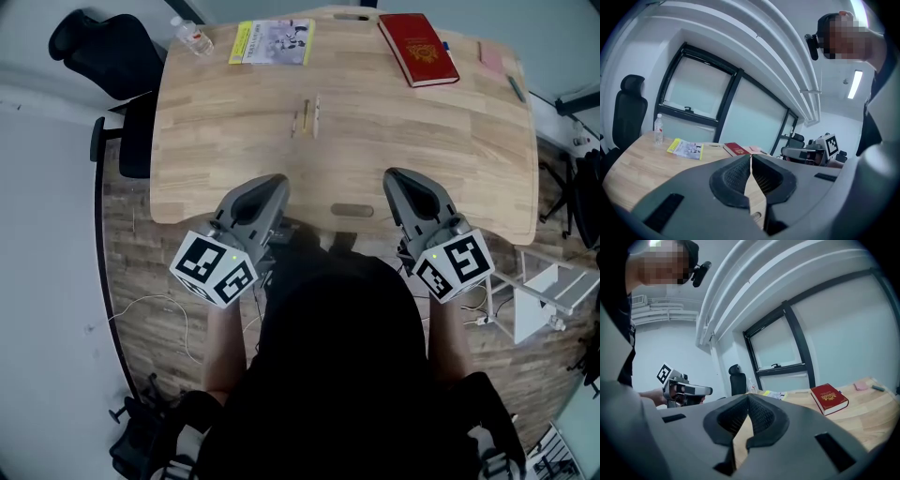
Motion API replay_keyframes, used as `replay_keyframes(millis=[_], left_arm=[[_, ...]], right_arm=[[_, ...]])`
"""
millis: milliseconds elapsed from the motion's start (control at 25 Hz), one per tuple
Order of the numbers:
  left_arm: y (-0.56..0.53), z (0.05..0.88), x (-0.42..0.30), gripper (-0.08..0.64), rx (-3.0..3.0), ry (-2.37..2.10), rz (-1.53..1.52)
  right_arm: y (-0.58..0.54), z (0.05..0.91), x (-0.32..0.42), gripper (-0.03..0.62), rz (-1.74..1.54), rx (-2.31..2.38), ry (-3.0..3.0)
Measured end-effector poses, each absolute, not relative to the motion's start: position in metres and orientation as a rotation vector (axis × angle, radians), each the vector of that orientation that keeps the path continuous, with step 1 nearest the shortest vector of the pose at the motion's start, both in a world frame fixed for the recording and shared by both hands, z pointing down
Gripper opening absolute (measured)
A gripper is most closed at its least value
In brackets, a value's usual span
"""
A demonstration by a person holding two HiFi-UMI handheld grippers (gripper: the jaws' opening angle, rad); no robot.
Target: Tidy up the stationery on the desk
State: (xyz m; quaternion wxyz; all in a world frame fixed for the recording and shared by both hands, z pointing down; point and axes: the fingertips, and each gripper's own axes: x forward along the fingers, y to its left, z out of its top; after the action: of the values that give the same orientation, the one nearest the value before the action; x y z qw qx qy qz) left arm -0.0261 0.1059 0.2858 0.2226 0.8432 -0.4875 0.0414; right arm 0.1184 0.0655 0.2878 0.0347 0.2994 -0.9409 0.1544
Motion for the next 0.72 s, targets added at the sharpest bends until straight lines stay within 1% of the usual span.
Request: replay_keyframes(millis=[160,440,720], left_arm=[[0.11,0.286,-0.024,0.041,2.322,-1.351,0.114],[0.118,0.286,-0.022,0.041,2.322,-1.363,0.116],[0.128,0.288,-0.026,0.041,2.309,-1.375,0.121]], right_arm=[[0.071,0.287,0.118,0.021,0.448,0.874,-2.906],[0.082,0.289,0.116,0.021,0.523,0.83,-2.937],[0.089,0.287,0.111,0.021,0.487,0.814,-2.936]])
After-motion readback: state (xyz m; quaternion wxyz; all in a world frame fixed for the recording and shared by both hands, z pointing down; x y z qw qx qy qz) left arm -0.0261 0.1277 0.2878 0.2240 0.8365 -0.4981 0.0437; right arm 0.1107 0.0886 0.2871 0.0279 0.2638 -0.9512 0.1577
